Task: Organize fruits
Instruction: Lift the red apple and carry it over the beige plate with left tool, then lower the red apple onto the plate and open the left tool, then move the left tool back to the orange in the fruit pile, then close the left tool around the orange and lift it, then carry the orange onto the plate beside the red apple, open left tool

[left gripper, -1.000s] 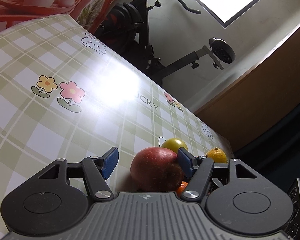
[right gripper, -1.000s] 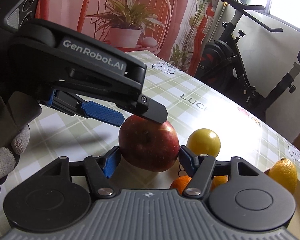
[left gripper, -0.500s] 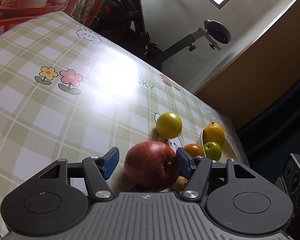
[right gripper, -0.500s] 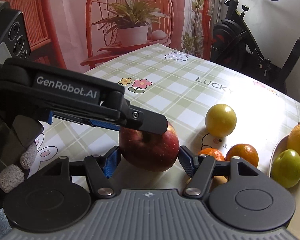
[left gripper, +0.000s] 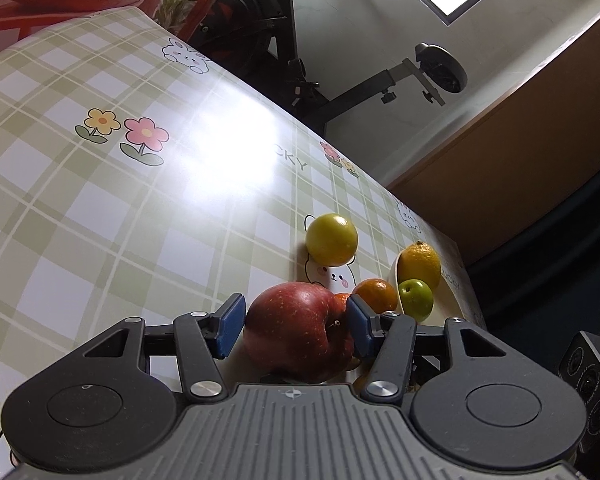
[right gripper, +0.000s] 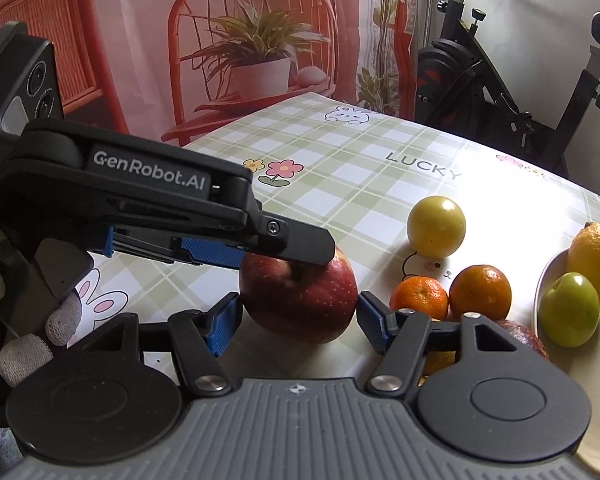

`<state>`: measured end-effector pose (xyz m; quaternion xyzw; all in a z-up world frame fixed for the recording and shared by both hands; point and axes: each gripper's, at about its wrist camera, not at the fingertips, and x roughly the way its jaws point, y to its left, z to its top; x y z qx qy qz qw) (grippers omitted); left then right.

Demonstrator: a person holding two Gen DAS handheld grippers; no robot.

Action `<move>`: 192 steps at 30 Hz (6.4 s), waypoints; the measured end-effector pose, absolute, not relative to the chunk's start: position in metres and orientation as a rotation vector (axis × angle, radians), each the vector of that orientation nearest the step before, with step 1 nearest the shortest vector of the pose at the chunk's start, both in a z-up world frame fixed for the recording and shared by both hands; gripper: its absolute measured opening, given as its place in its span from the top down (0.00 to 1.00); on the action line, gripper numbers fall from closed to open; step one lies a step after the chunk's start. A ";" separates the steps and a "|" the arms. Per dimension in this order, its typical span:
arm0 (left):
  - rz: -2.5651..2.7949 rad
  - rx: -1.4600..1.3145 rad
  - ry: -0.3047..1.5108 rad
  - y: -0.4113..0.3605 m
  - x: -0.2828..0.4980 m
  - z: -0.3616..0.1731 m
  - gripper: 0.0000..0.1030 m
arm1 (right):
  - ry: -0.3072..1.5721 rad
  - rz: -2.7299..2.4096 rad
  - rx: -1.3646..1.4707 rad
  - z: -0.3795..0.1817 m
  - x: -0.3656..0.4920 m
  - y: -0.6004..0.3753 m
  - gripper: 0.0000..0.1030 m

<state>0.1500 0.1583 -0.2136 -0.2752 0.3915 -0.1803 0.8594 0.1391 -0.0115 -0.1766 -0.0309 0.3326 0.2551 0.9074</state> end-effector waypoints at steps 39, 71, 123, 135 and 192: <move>-0.607 -0.149 0.904 -0.112 0.238 -0.164 0.45 | 0.565 0.149 0.198 -0.161 0.165 -0.257 0.37; -0.512 -0.120 0.799 -0.093 0.237 -0.136 0.46 | 0.559 0.078 0.156 -0.157 0.173 -0.244 0.36; -0.231 -0.071 0.660 0.044 0.113 -0.139 0.45 | 0.503 0.316 0.100 -0.158 0.061 -0.118 0.40; -0.258 -0.114 0.755 0.049 0.113 -0.163 0.45 | 0.569 0.418 0.083 -0.181 0.065 -0.094 0.48; -0.522 -0.015 0.777 -0.002 0.090 -0.160 0.57 | 0.523 0.410 0.093 -0.167 0.054 -0.118 0.56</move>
